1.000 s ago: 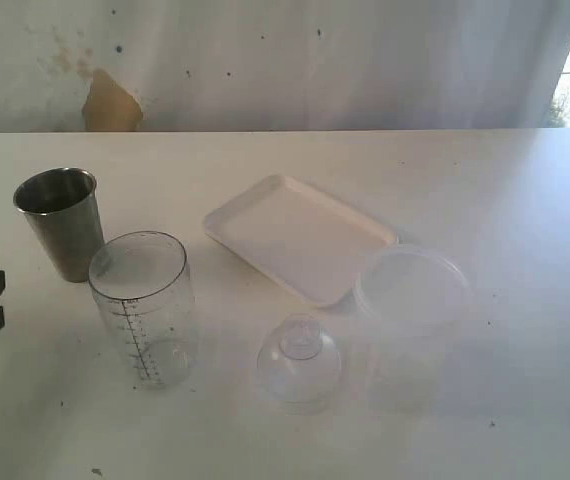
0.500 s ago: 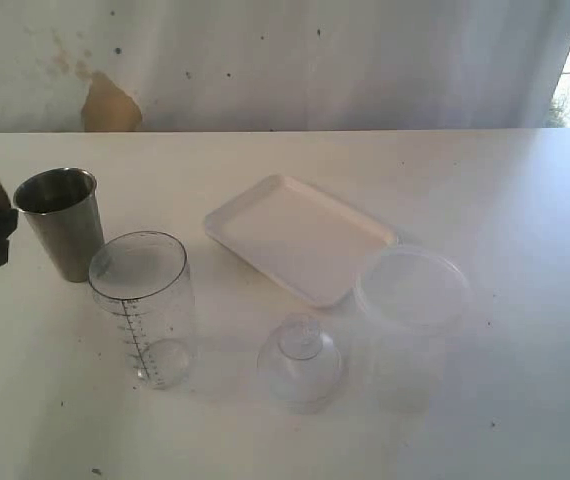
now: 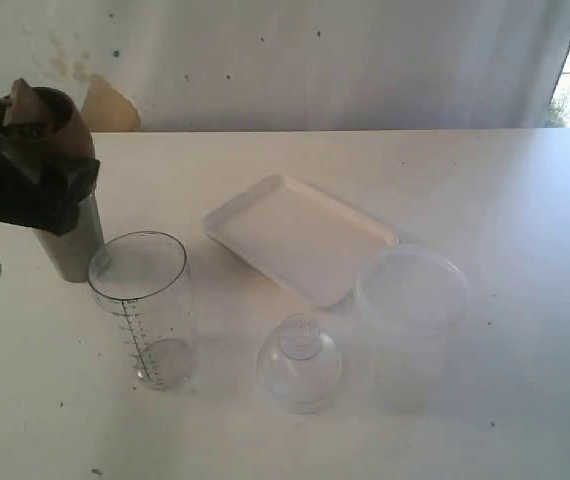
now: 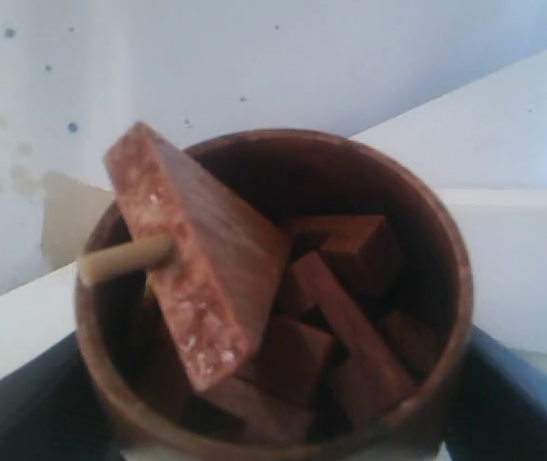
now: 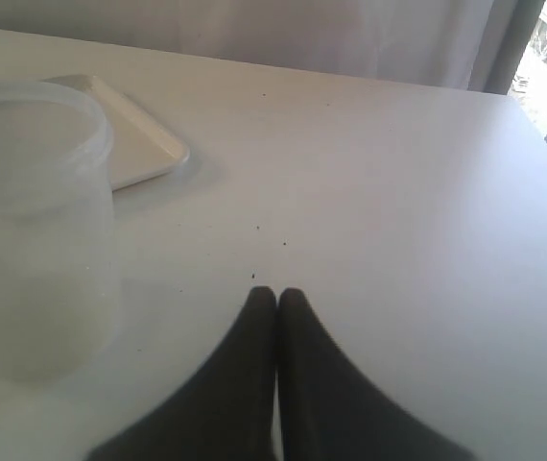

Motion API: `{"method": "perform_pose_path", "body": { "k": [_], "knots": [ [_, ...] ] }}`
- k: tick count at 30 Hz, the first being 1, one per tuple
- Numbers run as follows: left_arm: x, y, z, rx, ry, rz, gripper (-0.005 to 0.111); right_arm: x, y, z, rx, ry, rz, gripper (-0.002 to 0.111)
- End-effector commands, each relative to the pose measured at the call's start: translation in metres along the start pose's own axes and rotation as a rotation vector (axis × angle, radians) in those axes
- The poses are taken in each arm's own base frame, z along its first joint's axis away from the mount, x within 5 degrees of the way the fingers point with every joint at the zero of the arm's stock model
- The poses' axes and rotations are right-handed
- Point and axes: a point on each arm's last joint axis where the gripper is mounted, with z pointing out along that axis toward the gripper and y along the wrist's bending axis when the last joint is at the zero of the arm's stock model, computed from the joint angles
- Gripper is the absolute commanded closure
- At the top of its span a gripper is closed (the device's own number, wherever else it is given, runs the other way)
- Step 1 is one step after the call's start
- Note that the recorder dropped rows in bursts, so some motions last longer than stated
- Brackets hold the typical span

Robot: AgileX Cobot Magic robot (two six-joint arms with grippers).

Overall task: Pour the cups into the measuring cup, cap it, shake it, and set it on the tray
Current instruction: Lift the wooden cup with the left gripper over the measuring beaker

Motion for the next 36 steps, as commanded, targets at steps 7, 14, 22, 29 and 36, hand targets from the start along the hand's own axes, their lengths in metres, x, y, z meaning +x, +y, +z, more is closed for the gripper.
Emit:
{"method": "perform_pose_path", "body": {
  "k": [7, 14, 22, 29, 36],
  "knots": [
    [0.007, -0.017, 0.026, 0.121, -0.118, 0.276, 0.107, 0.001, 0.0, 0.001, 0.004, 0.002, -0.005, 0.108],
    [0.011, -0.018, 0.031, 0.124, -0.131, 0.419, 0.107, 0.001, 0.0, 0.001, 0.004, 0.002, -0.005, 0.108],
    [0.004, -0.019, 0.031, 0.104, -0.21, 0.575, 0.107, 0.001, 0.0, 0.001, 0.004, 0.002, -0.005, 0.108],
    [-0.002, -0.018, 0.03, 0.077, -0.259, 0.664, 0.107, 0.001, 0.0, 0.001, 0.004, 0.002, -0.005, 0.108],
    [-0.003, -0.018, 0.03, 0.074, -0.272, 0.661, 0.107, 0.001, 0.0, 0.001, 0.004, 0.002, -0.005, 0.108]
  ]
}}
